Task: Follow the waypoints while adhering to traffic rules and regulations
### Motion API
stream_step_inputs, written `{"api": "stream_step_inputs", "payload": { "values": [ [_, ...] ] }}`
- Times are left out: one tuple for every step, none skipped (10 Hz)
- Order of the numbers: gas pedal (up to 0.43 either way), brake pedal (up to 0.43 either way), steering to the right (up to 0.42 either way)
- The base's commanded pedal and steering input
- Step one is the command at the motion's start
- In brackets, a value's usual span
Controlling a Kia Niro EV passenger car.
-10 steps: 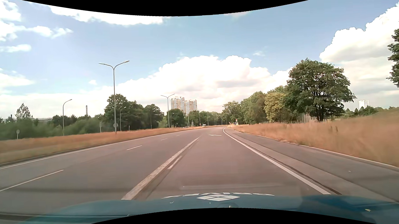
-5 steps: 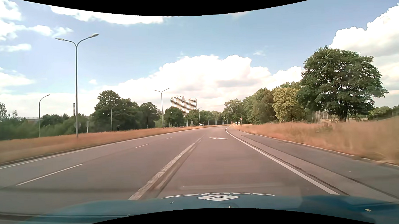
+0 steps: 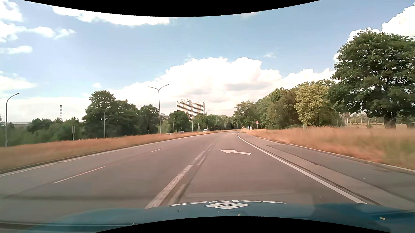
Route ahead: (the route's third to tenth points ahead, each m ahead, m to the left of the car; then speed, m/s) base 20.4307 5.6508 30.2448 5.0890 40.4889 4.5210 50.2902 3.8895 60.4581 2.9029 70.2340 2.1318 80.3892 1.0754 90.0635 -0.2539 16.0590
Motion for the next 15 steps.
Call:
{"api": "stream_step_inputs", "payload": {
  "values": [
    [0.15, 0.0, -0.003],
    [0.15, 0.0, -0.002],
    [0.15, 0.0, -0.002],
    [0.15, 0.0, -0.002],
    [0.15, 0.0, -0.002],
    [0.15, 0.0, -0.002],
    [0.157, 0.0, -0.001],
    [0.157, 0.0, -0.001],
    [0.157, 0.0, 0.0],
    [0.157, 0.0, 0.0],
    [0.157, 0.0, 0.001],
    [0.157, 0.0, 0.001],
    [0.157, 0.0, 0.002],
    [0.157, 0.0, 0.002],
    [0.157, 0.0, 0.002]
  ]
}}
